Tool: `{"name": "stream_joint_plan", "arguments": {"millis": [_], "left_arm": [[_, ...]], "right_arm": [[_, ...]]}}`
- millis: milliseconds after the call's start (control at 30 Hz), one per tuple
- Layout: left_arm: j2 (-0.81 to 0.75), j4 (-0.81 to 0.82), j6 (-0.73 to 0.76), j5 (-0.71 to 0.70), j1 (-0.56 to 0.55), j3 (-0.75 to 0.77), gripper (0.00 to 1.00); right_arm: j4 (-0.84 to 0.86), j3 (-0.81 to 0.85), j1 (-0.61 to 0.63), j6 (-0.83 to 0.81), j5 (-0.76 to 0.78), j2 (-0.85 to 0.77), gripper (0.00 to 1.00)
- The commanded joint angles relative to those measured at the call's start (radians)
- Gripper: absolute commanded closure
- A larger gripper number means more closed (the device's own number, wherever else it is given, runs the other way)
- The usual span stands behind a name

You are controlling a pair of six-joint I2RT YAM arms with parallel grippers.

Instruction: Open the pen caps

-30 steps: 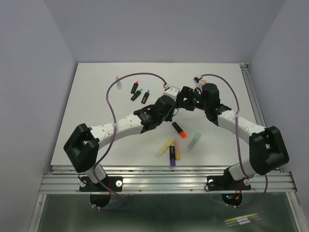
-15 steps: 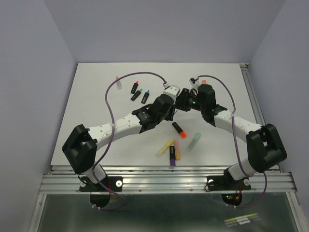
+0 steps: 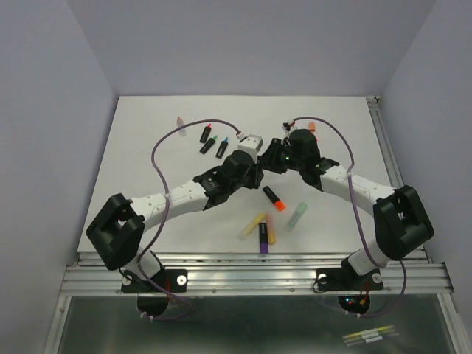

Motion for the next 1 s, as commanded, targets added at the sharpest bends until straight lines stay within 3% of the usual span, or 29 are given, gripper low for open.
{"name": "stream_joint_plan", "arguments": {"millis": [0,300,433,533,667,800,967], "left_arm": [[-0.087,-0.162,-0.070,0.226,-0.046,-0.109,1.00],[-0.199,-0.166,-0.124,0.350,-0.070,-0.183,1.00],[-0.202,-0.197,-0.116,0.330,-0.072,-0.174,1.00],[-0.193,-0.245,-0.101,0.209,-0.064,-0.122,1.00],[-0.114,-0.303,-0.113,0.027,0.069,-0.039,1.00],[-0.009,-0.297,-0.110,-0.044,0.250,0.056,1.00],[0.187,-0.358,-0.078,-0.079,0.388,0.230,1.00]], "right_arm": [[0.067,0.179,-0.051,-0.084,0.434,0.044,0.99],[0.033,0.341,-0.086,-0.150,0.679,0.151,0.99],[0.031,0.358,-0.116,-0.131,0.575,0.164,0.99],[0.004,0.361,-0.118,-0.156,0.549,0.163,0.99],[-0.071,0.346,-0.147,-0.171,0.538,0.194,0.99],[-0.080,0.285,-0.190,-0.185,0.492,0.228,0.95],[-0.153,0.299,-0.210,-0.220,0.521,0.303,0.91]]}}
